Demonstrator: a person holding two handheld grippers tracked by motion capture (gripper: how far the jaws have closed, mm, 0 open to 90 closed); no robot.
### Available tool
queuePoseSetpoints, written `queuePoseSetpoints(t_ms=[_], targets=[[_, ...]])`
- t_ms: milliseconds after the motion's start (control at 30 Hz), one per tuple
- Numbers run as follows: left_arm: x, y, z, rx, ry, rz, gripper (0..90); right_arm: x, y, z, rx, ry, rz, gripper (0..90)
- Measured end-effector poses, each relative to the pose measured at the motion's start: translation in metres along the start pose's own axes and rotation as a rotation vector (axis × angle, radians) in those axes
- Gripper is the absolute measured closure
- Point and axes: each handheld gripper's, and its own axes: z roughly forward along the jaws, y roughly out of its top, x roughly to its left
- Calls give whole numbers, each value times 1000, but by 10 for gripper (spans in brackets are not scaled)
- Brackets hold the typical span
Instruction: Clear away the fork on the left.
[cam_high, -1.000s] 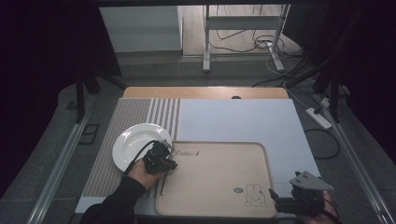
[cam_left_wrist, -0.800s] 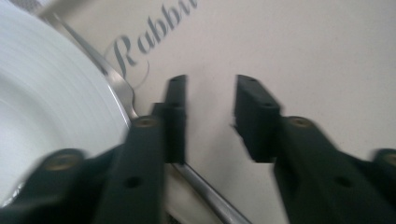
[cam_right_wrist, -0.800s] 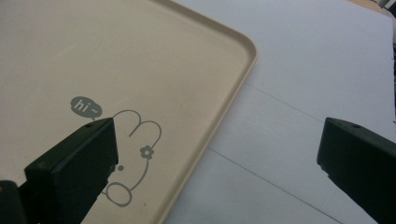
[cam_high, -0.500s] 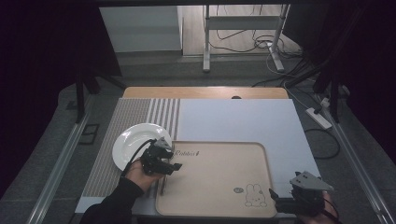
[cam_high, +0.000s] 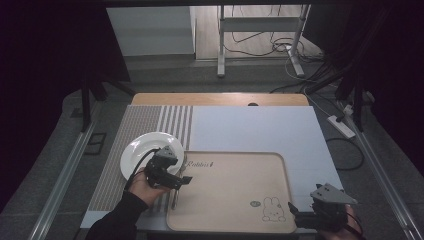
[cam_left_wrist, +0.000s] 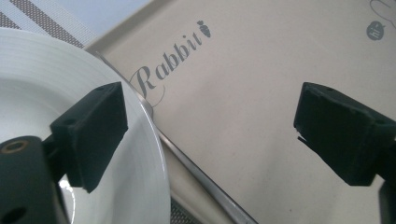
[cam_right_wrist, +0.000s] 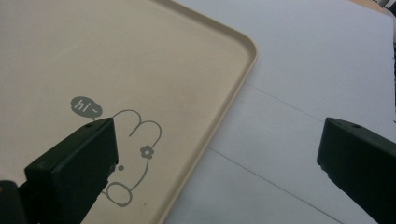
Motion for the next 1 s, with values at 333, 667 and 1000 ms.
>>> queuePoseSetpoints(t_ms=[333,667,1000], targets=[[6,-6,-8,-18,10,-16,29,0,0,0,1,0,1,0],[13,-15,-18,-53,-22,-38,6,0,0,0,1,0,1,0],[20,-28,-28,-97,-31,-95,0,0,0,0,2,0,2,0]])
